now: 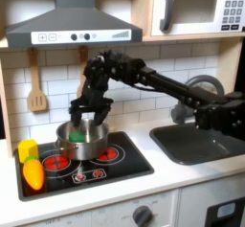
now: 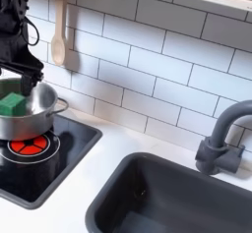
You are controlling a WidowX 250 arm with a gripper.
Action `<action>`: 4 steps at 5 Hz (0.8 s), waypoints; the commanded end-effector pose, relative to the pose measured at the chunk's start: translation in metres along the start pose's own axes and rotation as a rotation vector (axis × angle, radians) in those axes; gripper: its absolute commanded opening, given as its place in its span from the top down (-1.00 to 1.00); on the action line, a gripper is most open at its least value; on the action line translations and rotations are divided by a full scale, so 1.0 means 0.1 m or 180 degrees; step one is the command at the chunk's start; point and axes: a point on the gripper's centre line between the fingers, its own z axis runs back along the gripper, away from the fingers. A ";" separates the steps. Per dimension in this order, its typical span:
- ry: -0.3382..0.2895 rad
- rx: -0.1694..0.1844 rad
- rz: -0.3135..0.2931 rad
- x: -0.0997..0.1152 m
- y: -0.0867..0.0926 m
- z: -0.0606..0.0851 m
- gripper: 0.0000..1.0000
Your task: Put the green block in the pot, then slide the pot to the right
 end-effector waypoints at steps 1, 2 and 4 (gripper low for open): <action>0.0103 0.0031 -0.0037 -0.05 0.00 -0.08 -1.00; 0.0121 0.0027 -0.0054 -0.05 -0.02 -0.12 -1.00; 0.0219 -0.0014 -0.0132 -0.09 -0.09 -0.19 -1.00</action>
